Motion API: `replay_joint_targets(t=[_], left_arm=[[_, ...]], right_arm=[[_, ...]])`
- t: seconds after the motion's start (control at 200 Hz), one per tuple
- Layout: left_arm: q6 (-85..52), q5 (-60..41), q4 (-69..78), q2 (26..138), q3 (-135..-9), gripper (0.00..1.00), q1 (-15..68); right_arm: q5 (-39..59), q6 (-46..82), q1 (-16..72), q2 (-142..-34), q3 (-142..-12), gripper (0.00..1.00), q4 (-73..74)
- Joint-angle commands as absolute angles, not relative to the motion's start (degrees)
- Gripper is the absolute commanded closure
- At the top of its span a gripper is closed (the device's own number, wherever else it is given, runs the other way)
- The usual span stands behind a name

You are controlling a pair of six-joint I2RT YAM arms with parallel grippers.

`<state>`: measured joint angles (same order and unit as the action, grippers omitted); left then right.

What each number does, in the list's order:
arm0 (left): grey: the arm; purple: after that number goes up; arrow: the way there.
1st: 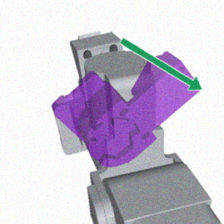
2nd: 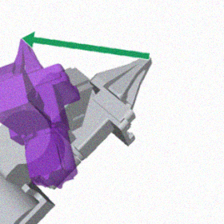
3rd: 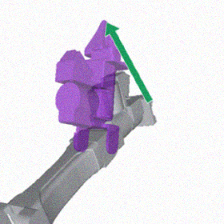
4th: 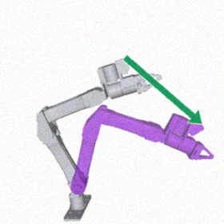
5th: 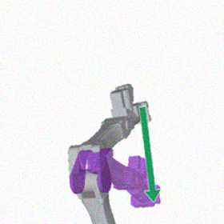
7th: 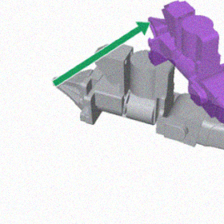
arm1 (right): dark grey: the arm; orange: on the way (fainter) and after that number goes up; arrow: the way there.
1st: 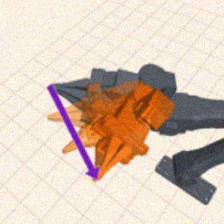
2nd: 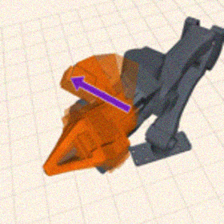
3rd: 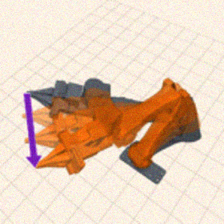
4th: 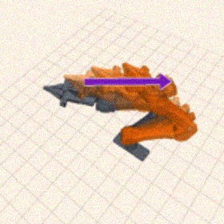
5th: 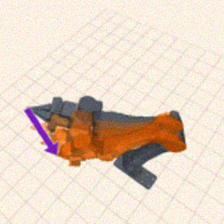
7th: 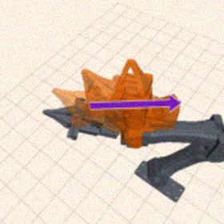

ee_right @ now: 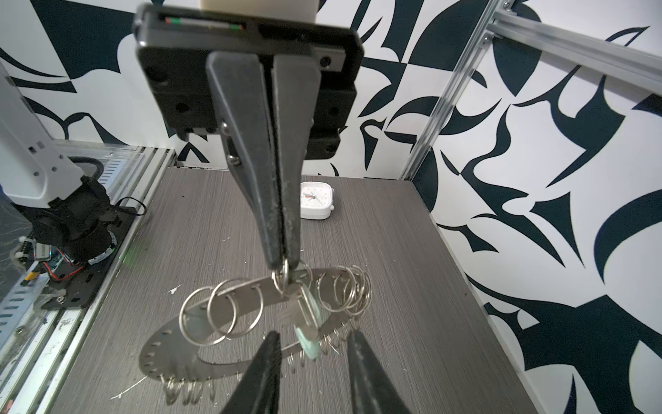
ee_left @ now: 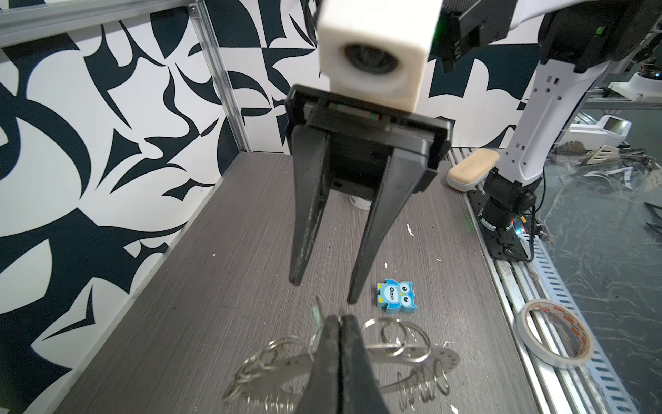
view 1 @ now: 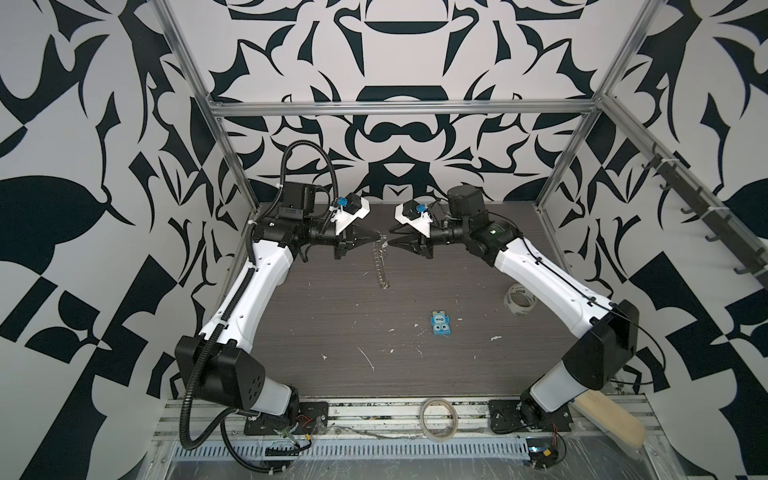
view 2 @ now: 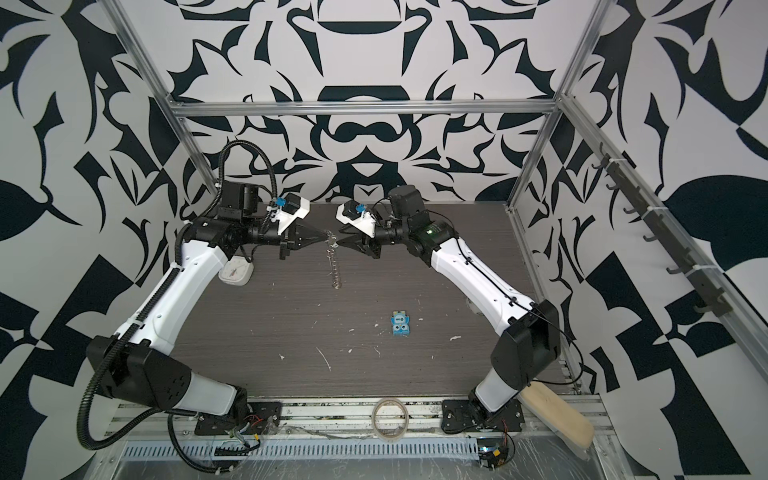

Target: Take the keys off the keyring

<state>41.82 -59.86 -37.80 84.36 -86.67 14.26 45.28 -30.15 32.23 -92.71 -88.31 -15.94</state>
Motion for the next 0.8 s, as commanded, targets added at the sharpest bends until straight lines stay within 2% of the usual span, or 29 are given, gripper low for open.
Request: replay_joint_targets(t=[0.0, 0.285, 0.56, 0.62, 0.685, 0.795], left_arm=[[41.75, -62.66, -37.18, 82.39, -86.05, 1.00, 14.06], [41.05, -63.37, -36.00, 82.01, -85.10, 1.00, 14.03], [41.79, -63.46, -36.82, 81.48, -84.92, 1.00, 14.04], [42.45, -63.52, -37.25, 81.50, -84.91, 1.00, 14.06], [43.26, -63.74, -37.80, 81.58, -85.10, 1.00, 14.06], [43.81, -63.88, -38.30, 81.88, -85.59, 1.00, 14.05]], right_arm=[[47.73, -29.91, 32.34, -93.15, -90.46, 0.64, -14.10], [49.09, -29.95, 32.47, -94.92, -91.74, 0.63, -14.38], [53.31, -29.09, 32.59, -95.89, -94.12, 0.58, -14.94], [54.66, -29.49, 32.78, -95.97, -94.57, 0.54, -15.89], [55.02, -31.30, 33.16, -96.19, -95.53, 0.39, -18.63], [54.66, -34.49, 34.05, -96.95, -97.27, 0.39, -22.87]])
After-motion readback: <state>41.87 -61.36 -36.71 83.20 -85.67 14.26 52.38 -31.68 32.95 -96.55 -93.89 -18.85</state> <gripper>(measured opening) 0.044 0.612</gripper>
